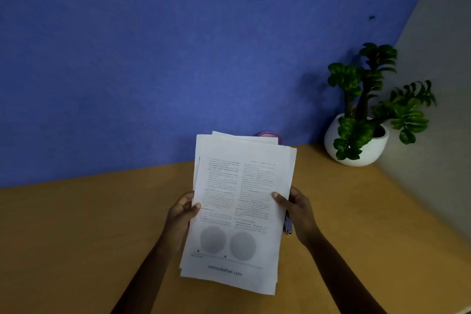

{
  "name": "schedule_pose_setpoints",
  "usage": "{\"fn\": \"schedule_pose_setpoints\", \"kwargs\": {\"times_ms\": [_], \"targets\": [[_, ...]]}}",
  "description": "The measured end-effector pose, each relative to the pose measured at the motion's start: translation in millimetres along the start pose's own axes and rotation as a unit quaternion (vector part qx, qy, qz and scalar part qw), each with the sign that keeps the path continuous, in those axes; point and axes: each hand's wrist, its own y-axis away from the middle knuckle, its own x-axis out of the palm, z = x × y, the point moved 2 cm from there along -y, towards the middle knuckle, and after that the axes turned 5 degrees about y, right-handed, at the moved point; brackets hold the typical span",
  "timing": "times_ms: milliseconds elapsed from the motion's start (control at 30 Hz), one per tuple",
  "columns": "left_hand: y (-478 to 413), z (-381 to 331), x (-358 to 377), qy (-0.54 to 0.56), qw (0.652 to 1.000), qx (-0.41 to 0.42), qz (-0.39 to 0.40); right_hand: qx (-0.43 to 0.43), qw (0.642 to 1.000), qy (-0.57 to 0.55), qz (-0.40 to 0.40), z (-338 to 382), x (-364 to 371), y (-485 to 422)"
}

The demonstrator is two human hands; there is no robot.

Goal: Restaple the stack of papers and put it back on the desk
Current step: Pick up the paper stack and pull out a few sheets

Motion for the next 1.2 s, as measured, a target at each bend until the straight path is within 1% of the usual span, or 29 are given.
{"fn": "schedule_pose_setpoints", "kwargs": {"times_ms": [67, 133, 200, 267, 333, 500, 567, 633, 700, 733, 767, 800, 833, 900, 933, 1000, 1033, 1100, 1133, 1200], "targets": [[-3, -7, 6, -0.027, 0.998, 0.037, -0.038, -0.012, 1.0, 0.007, -0.008, 4, -1, 1], [-7, -16, 12, -0.029, 0.994, 0.061, -0.082, -0.015, 1.0, 0.015, -0.014, 6, -4, 1], [-13, -28, 18, -0.038, 0.989, 0.095, -0.109, -0.014, 0.999, 0.029, -0.017, 7, -7, 0], [-17, -41, 25, -0.074, 0.981, 0.142, -0.108, -0.011, 0.999, 0.036, -0.02, 9, -9, 0], [-21, -55, 33, -0.094, 0.978, 0.165, -0.086, -0.006, 0.999, 0.039, -0.021, 11, -11, 0], [-29, -85, 47, -0.06, 0.982, 0.15, -0.101, 0.006, 0.998, 0.055, -0.015, 13, -15, -1], [-26, -92, 52, -0.075, 0.98, 0.157, -0.094, 0.001, 0.997, 0.076, -0.02, 18, -13, -1], [-21, -98, 58, -0.082, 0.977, 0.171, -0.096, -0.024, 0.983, 0.173, -0.059, 27, -6, -2], [-15, -101, 66, -0.067, 0.973, 0.187, -0.117, -0.058, 0.941, 0.305, -0.137, 37, 3, -1], [-12, -102, 70, -0.063, 0.969, 0.198, -0.134, -0.092, 0.921, 0.339, -0.169, 45, 10, 2], [-9, -102, 75, -0.063, 0.964, 0.211, -0.152, -0.141, 0.911, 0.345, -0.177, 53, 19, 5], [-6, -102, 80, -0.069, 0.958, 0.221, -0.171, -0.181, 0.913, 0.333, -0.151, 60, 29, 8], [-3, -101, 86, -0.082, 0.951, 0.232, -0.188, -0.196, 0.925, 0.31, -0.099, 67, 42, 11], [7, -101, 99, -0.132, 0.93, 0.269, -0.214, -0.166, 0.948, 0.272, 0.018, 76, 70, 15], [11, -100, 106, -0.169, 0.915, 0.295, -0.218, -0.152, 0.954, 0.252, 0.05, 80, 82, 15], [20, -101, 118, -0.234, 0.886, 0.344, -0.206, -0.132, 0.972, 0.186, 0.063, 88, 100, 17], [23, -101, 123, -0.243, 0.882, 0.355, -0.192, -0.133, 0.978, 0.152, 0.06, 91, 104, 17], [28, -104, 127, -0.205, 0.904, 0.346, -0.147, -0.149, 0.98, 0.118, 0.055, 98, 105, 15], [29, -106, 128, -0.206, 0.908, 0.345, -0.118, -0.154, 0.981, 0.105, 0.05, 100, 103, 14], [30, -109, 128, -0.261, 0.898, 0.35, -0.057, -0.153, 0.985, 0.077, 0.035, 105, 96, 9]]}}
